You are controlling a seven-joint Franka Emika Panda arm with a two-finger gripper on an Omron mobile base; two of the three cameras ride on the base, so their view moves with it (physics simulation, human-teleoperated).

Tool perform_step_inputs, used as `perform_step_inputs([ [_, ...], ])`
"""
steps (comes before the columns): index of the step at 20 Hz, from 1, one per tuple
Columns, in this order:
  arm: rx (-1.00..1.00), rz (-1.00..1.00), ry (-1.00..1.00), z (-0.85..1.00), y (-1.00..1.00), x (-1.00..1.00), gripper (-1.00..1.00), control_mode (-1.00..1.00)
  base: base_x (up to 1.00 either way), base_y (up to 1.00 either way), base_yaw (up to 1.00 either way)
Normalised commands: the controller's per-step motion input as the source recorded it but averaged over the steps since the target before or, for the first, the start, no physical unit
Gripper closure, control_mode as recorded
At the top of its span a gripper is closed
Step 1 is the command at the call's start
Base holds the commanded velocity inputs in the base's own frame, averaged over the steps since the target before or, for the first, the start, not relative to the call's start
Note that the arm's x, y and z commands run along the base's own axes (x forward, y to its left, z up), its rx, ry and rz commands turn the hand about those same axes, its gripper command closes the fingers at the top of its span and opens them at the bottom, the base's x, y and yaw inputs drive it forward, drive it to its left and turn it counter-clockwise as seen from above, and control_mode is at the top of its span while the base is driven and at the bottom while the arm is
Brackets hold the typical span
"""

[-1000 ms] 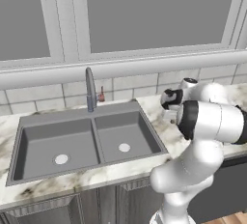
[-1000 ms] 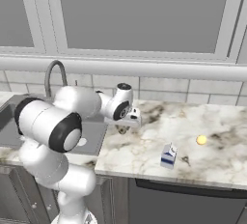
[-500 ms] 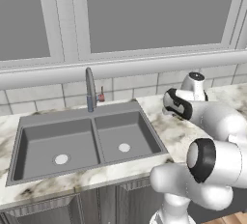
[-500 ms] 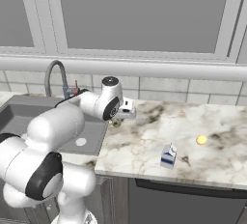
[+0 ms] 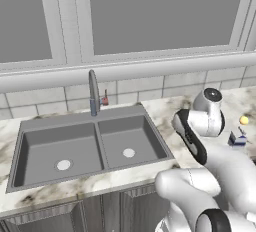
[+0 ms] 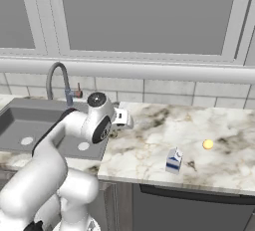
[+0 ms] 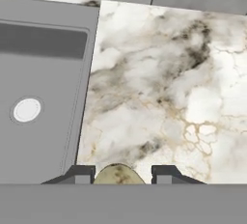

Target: Gather the eggs and milk located in the vicinity of the sink area and place them right next to the bowl.

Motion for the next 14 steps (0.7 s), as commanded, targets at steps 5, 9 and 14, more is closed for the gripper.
perform_step_inputs([
  [5,0.0,0.01,-0.11,0.0,0.0,-0.33,1.0,1.0,-0.23,0.0,0.01],
  [9,0.0,0.0,0.0,0.0,0.0,0.0,1.0,1.0,-0.69,0.0,0.01],
  [14,0.0,0.0,0.0,0.0,0.0,0.0,1.0,1.0,-0.86,0.01,0.02],
])
